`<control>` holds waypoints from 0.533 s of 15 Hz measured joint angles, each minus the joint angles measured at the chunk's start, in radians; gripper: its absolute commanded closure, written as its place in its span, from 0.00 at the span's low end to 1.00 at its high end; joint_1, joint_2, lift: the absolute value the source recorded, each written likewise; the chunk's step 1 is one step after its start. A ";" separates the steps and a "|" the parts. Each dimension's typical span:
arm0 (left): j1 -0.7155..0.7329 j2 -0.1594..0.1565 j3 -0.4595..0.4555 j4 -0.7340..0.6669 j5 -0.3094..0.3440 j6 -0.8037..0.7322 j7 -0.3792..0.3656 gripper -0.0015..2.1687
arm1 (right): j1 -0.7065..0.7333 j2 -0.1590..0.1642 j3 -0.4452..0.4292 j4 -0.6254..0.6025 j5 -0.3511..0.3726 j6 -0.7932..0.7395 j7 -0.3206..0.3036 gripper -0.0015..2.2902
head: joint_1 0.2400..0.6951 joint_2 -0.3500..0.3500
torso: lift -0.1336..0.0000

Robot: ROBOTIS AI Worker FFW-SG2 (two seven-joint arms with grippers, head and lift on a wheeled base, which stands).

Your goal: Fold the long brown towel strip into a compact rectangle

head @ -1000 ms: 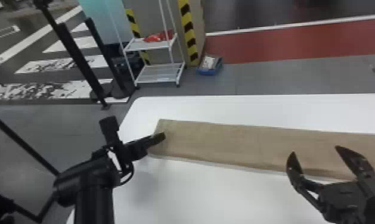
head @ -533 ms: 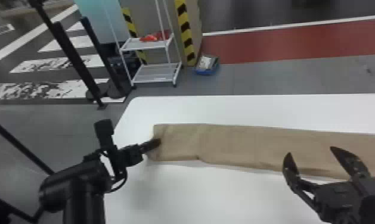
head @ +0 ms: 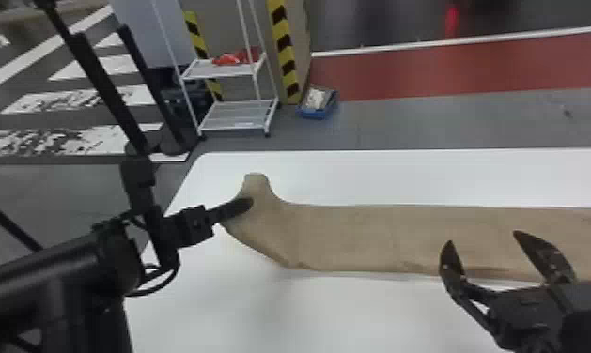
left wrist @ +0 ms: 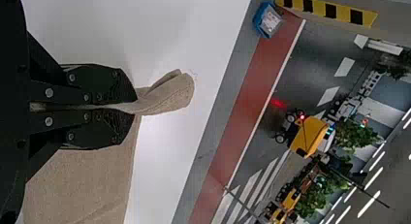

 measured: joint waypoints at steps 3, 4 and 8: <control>0.021 0.000 -0.161 -0.149 -0.003 0.097 0.082 0.99 | 0.029 -0.006 -0.049 -0.029 -0.021 -0.017 0.000 0.03 | 1.00 0.70 | 0.13; 0.024 0.000 -0.223 -0.172 -0.015 0.107 0.114 0.99 | 0.039 -0.008 -0.073 -0.040 -0.033 -0.023 0.000 0.03 | 1.00 0.66 | 0.13; 0.025 0.000 -0.385 -0.179 -0.047 0.111 0.198 0.99 | 0.064 -0.021 -0.182 -0.062 -0.092 -0.030 -0.006 0.04 | 1.00 0.44 | 0.13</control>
